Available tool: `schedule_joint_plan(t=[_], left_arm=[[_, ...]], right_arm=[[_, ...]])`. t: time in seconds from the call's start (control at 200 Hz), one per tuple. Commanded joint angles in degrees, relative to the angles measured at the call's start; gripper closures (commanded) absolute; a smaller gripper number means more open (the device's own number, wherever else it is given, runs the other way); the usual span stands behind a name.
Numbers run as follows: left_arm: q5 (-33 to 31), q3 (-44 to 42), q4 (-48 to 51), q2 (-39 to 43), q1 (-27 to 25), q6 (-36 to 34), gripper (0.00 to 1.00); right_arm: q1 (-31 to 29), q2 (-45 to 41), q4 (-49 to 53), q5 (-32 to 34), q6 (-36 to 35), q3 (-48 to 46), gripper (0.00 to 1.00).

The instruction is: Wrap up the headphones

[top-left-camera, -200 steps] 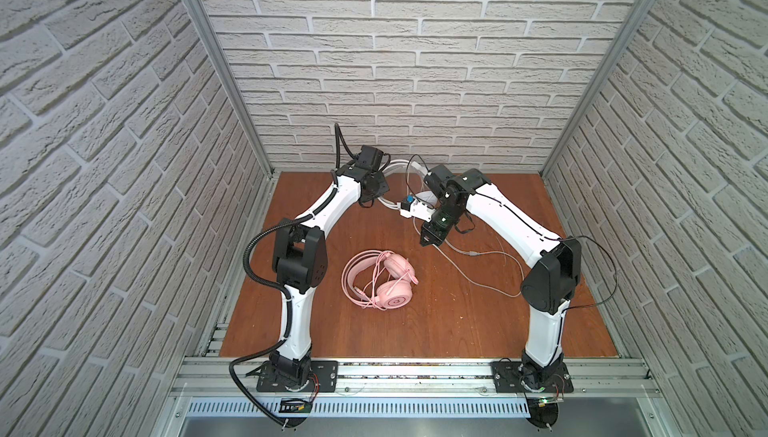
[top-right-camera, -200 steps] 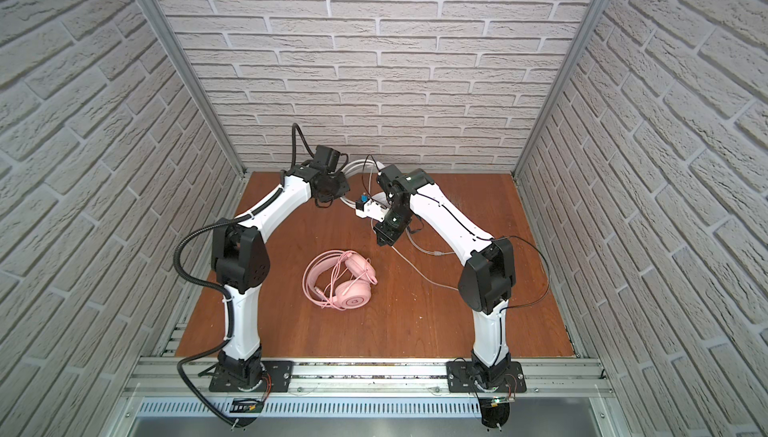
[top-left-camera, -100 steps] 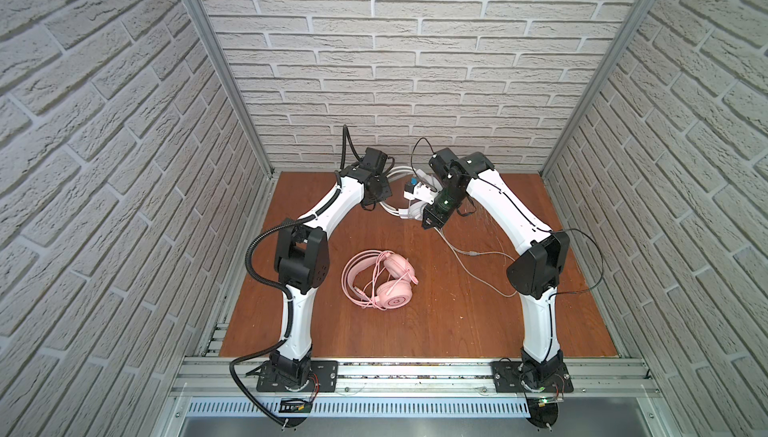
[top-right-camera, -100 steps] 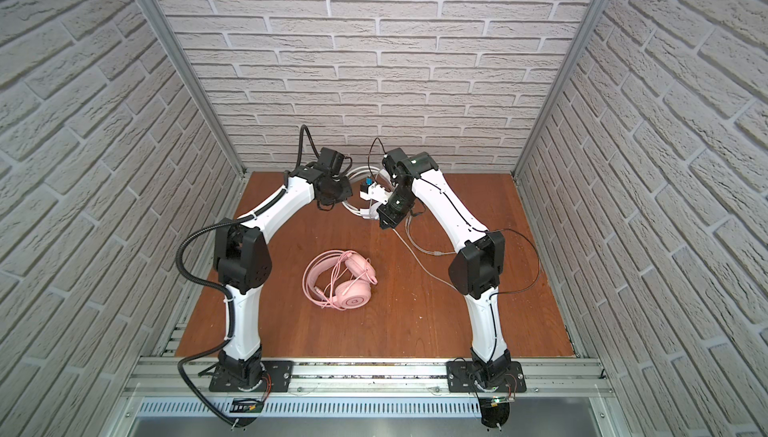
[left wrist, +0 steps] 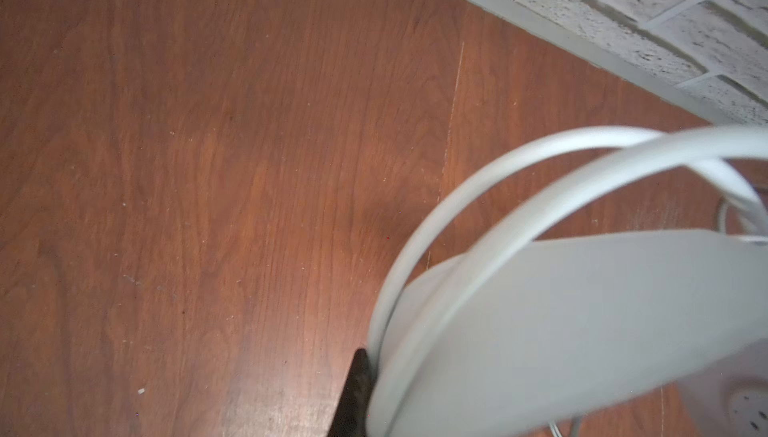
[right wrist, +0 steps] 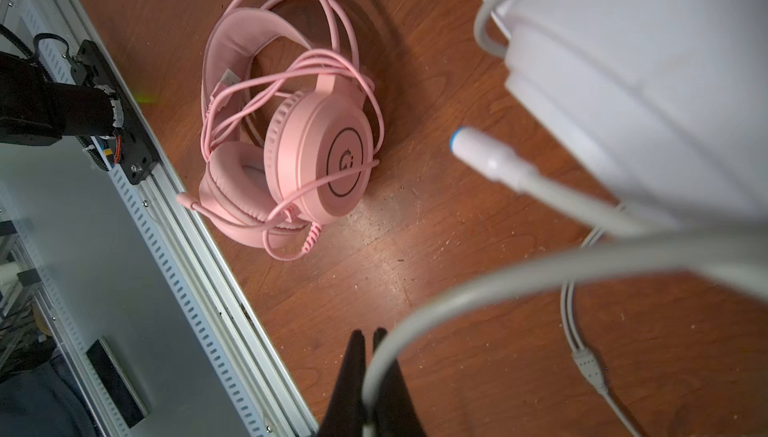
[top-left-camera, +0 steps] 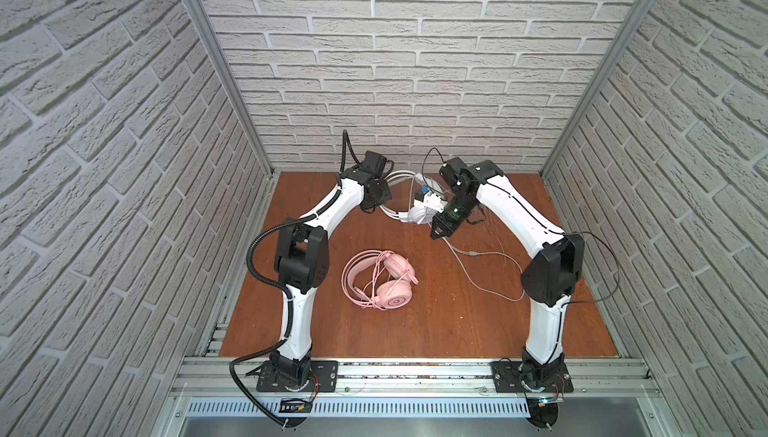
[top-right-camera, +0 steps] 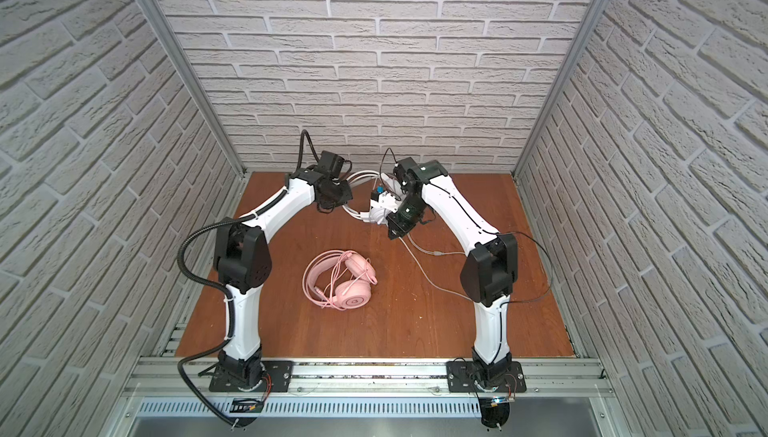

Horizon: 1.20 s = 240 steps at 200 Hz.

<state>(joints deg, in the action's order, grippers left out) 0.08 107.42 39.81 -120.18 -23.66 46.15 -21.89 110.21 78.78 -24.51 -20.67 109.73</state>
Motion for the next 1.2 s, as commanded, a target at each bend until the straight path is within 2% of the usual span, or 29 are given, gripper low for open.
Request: schedule_joint_plan(t=[0.0, 0.32, 0.54, 0.705, 1.035, 1.195], left_arm=[[2.43, -0.39, -4.55, 3.44, 1.17, 2.03, 1.0], [6.07, -3.16, -7.53, 5.21, 3.16, 4.57, 1.0], [12.01, -6.06, -12.56, 6.81, 5.39, 9.25, 1.0], [13.97, -8.36, -16.19, 8.07, 6.34, 12.92, 1.0], [8.69, -12.07, -26.77, 9.73, 6.7, 20.45, 1.0], [5.11, -10.85, -26.78, 9.04, 6.13, 20.79, 1.0]], right_arm=[[1.79, -7.51, -5.06, -2.22, 2.93, -5.67, 0.95], [8.0, -17.66, -12.44, -2.85, 9.72, -24.77, 0.95], [10.08, -17.85, -16.14, -1.07, 15.4, -31.89, 0.95], [10.29, -16.19, -18.69, -2.62, 18.6, -34.06, 0.95], [6.77, -17.24, -20.23, -1.52, 18.6, -38.27, 0.95], [3.33, -16.79, -21.04, -0.45, 18.39, -38.21, 0.95]])
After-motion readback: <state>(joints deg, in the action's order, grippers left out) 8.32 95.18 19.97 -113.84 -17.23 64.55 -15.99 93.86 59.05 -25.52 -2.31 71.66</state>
